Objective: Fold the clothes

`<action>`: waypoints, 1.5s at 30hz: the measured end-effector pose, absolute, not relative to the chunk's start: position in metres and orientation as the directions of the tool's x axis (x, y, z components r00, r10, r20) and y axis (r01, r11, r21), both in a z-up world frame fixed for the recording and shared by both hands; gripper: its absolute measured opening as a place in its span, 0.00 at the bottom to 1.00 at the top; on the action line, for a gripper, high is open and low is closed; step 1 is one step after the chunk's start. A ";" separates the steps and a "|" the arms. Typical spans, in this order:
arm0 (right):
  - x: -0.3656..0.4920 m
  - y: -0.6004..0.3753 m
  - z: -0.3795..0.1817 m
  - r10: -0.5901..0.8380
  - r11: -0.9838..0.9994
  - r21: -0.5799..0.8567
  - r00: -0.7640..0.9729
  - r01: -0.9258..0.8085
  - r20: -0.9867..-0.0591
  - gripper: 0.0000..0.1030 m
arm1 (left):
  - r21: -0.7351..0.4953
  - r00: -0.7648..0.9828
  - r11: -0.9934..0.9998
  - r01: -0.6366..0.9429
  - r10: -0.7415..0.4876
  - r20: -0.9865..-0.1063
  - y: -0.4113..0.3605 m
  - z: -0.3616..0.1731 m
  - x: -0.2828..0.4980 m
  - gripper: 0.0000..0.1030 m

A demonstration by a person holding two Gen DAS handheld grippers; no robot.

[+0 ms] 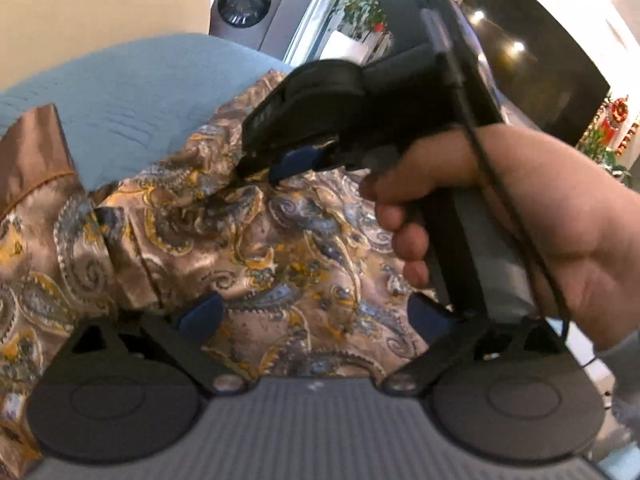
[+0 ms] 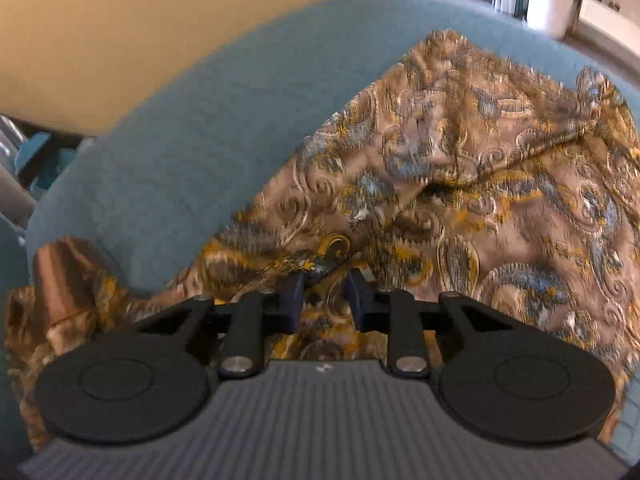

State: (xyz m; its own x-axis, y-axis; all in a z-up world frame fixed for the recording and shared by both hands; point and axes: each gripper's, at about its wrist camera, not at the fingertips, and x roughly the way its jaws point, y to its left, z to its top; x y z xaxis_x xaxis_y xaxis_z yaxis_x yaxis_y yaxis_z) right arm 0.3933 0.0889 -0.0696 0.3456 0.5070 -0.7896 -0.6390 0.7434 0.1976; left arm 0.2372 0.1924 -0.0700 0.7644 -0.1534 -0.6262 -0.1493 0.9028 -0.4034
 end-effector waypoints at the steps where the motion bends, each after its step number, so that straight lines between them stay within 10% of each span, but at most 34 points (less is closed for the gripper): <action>1: 0.393 0.082 -0.062 0.528 0.746 0.224 0.351 -0.627 -0.773 0.28 | -0.414 0.762 0.898 -0.151 -0.161 -0.627 0.195 -0.070 0.238 1.00; 5: 0.361 0.031 -0.008 0.611 0.757 0.298 0.467 -0.582 -0.640 0.31 | -0.417 0.756 0.896 -0.151 -0.167 -0.633 0.198 -0.070 0.242 1.00; 12: 0.196 -0.090 0.093 0.628 0.769 0.200 0.658 -0.608 -0.416 0.70 | -0.314 0.748 0.943 -0.113 -0.127 -0.652 0.185 -0.071 0.244 1.00; 18: 0.094 -0.161 0.109 0.605 0.787 0.182 0.680 -0.590 -0.413 0.70 | -0.223 0.719 0.973 -0.053 -0.118 -0.685 0.173 -0.065 0.229 1.00; 28: 0.056 -0.205 -0.031 0.669 0.742 0.539 0.408 -0.398 -0.621 0.70 | -0.149 0.696 0.989 -0.006 -0.103 -0.711 0.172 -0.016 0.163 0.99; 45: 0.059 -0.184 -0.100 0.864 0.502 0.798 0.228 -0.334 -0.449 0.71 | -0.092 0.537 0.961 -0.262 0.066 -0.841 0.219 -0.058 0.092 1.00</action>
State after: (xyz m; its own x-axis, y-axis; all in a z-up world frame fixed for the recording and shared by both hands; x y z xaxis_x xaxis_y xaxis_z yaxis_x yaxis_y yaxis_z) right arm 0.0593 -0.1839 -0.0996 0.2282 0.8641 -0.4485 -0.3338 0.5022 0.7977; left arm 0.0920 0.2190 -0.0576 0.5371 0.0656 -0.8409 -0.2620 0.9606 -0.0924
